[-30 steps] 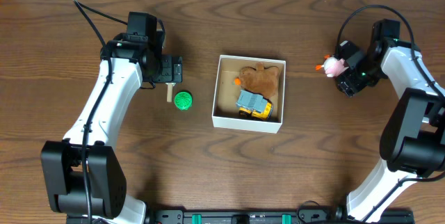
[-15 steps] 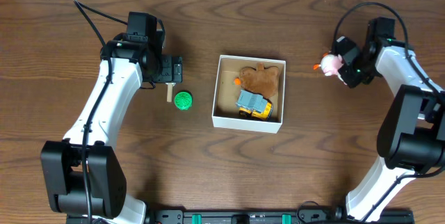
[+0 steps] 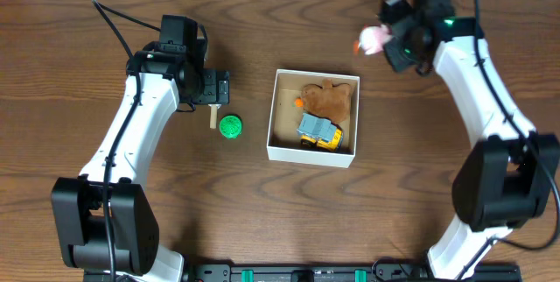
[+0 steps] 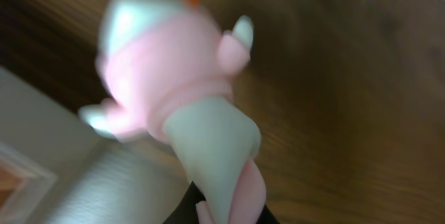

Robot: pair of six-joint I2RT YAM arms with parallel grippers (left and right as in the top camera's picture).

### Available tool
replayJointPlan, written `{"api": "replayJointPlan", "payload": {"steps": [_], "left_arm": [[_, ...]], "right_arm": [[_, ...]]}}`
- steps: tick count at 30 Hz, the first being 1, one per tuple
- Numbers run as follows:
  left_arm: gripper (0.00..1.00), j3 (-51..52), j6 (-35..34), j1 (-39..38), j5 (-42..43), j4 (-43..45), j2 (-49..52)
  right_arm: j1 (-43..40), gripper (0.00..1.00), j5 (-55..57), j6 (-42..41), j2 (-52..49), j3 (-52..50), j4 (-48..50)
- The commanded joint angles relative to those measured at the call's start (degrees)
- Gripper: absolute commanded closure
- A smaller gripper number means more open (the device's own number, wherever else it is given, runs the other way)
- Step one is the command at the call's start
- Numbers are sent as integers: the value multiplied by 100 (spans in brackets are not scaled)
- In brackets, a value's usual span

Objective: Pack container
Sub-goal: 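Carry the pink plush over the box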

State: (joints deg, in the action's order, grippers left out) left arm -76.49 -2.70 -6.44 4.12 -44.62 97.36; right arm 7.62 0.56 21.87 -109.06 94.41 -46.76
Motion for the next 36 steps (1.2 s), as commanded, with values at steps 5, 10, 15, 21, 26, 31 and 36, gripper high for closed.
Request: {"api": "replayJointPlan", "payload": {"steps": [5,10,15,21,26,31,36], "left_arm": [[2,-120,72,24,-4,-9,48],[2,-120,72,24,-4,-9,48],[2,-120,72,24,-4,-9,48],[2,-120,72,24,-4,-9,48],[2,-120,72,24,-4,-9,48],[2,-120,72,24,-4,-9,48],[2,-120,72,24,-4,-9,48]], "right_arm": [[1217,99,866,-1036,1025,437,-417],[1912,99,863,-2035,1381,437,-490],[2288,99,866,-3239,1344,413,-1021],[2365,99,660,-4911,1016,339,-1331],[2435,98,61,-5700,765,339,-737],[2597,98,-125,-5698,581,339,-433],[2778,99,-131,-5698,389,339,-492]]}}
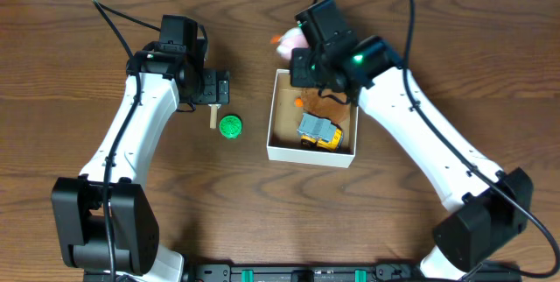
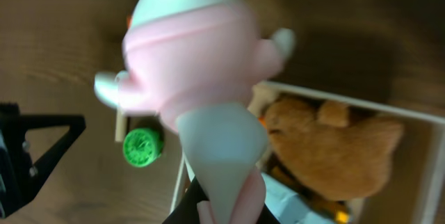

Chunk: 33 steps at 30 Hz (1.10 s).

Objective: Pack container
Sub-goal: 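Carry the pink plush over the box, then lower the pink plush into the box and open the right gripper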

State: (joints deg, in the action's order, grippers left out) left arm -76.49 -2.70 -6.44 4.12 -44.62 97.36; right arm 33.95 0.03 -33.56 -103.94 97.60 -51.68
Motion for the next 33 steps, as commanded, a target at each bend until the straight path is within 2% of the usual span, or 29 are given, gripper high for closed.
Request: {"api": "replayJointPlan", "payload": {"steps": [1,11,33], "left_arm": [[2,-120,72,24,-4,-9,48],[2,-120,72,24,-4,-9,48],[2,-120,74,24,-7,-9,48]], "right_arm": [[203,99,-72,-155,-177,17,-11],[551,98,442,-111,-225,7,-352],[710,99,446,-101,-1047,-332,-531]]}}
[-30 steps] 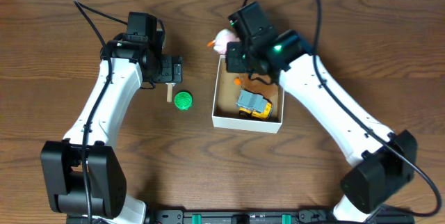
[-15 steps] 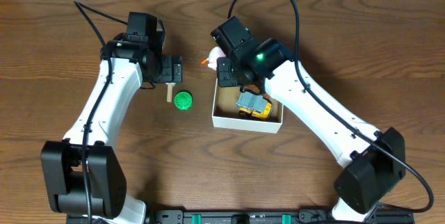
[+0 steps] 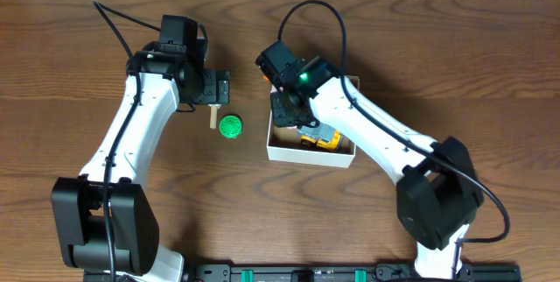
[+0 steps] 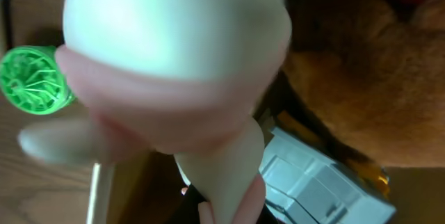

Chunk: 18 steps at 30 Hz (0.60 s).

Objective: Pack container
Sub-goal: 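Lower the pink plush into the box and open the right gripper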

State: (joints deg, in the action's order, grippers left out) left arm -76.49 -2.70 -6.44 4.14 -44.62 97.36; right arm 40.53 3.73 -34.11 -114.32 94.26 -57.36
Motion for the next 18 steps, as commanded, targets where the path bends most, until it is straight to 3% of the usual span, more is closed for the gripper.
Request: {"api": "replayJointPlan", "payload": {"steps": [1,2,3,5,6,10,18], "left_arm": [[2,-120,74,24,-9,-9,48],[2,-120,74,24,-9,-9,48],[2,-120,74,24,-9,-9,48],[2,-120,74,24,-9,-9,48],[2,-120,74,24,-9,-11,48],[2,-120,74,24,-7,-9,48],[2,-120,74,24,-7,-9,48]], "right_arm": [[52,99,76,20,-7,2,66],[55,98,74,85,-7,2,105],[59,88,74,101,-7,2,122],[59,56,74,98,-7,2,136],[59,51,74,98,-7,4,140],[59,43,70,299,-4,13,216],[72,43,70,656,68,59,302]]}}
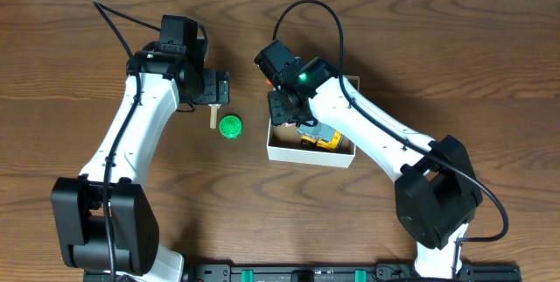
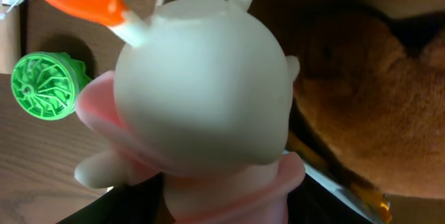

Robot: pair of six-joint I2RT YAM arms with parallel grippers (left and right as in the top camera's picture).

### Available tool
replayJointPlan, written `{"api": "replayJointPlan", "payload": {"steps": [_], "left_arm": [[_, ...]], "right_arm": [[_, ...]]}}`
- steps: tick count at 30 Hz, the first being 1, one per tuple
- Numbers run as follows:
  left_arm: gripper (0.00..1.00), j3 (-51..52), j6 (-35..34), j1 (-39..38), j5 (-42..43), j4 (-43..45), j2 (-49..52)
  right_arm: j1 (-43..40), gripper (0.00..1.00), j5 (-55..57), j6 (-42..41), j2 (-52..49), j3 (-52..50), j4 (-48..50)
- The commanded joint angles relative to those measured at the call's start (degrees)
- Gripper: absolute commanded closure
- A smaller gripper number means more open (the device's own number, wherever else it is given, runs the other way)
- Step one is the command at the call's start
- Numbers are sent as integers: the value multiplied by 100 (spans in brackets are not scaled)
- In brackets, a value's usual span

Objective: Pack container
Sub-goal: 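Lower the pink plush into the box and open the right gripper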

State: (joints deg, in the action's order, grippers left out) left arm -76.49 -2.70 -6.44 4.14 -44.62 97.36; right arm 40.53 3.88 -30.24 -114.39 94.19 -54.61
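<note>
A pink and white toy figure [image 2: 208, 99] with orange feet fills the right wrist view. My right gripper [image 1: 282, 100] is shut on it, low over the left end of the white box [image 1: 306, 156]. Inside the box lie a brown plush [image 2: 368, 113] and a grey and yellow truck [image 1: 322, 137]. In the overhead view the arm covers most of the plush and the toy. My left gripper [image 1: 215, 88] hangs open left of the box, just above a wooden stick [image 1: 212, 118] and a green disc [image 1: 230, 126].
The green disc [image 2: 45, 85] lies on the wooden table [image 1: 262, 212] close to the box's left wall. The right arm stretches across the box from the lower right. Black bases run along the front edge.
The right gripper has stayed at the box's left end. The toy sits differently in the wrist view: its round head and orange feet now show. The left arm has not moved.
My right gripper held the pink toy high at the far right of the table. Then it was over the box's far left corner with the toy. Then it was down at the box's left end, where it still is. The left arm kept still throughout.
</note>
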Motion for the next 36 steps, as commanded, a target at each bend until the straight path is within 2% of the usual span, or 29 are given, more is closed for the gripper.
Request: {"api": "replayJointPlan", "payload": {"steps": [1,5,10,11,15,16,18,26,36], "left_arm": [[2,-120,74,24,-7,-9,48],[2,-120,74,24,-7,-9,48],[2,-120,74,24,-9,-9,48],[2,-120,74,24,-9,-9,48],[2,-120,74,26,-9,-9,48],[2,-120,74,24,-9,-9,48],[2,-120,74,24,-7,-9,48],[2,-120,74,24,-7,-9,48],[2,-120,74,26,-9,-9,48]], "right_arm": [[81,43,42,323,90,76,26],[105,43,13,463,188,109,7],[116,51,-31,476,361,109,-114],[116,55,-81,549,400,109,-164],[118,88,-284,782,544,109,-293],[116,94,-299,782,584,109,-345],[116,98,-361,782,654,109,-463],[118,99,-699,809,713,105,-841],[184,90,-715,807,695,103,-494]]}}
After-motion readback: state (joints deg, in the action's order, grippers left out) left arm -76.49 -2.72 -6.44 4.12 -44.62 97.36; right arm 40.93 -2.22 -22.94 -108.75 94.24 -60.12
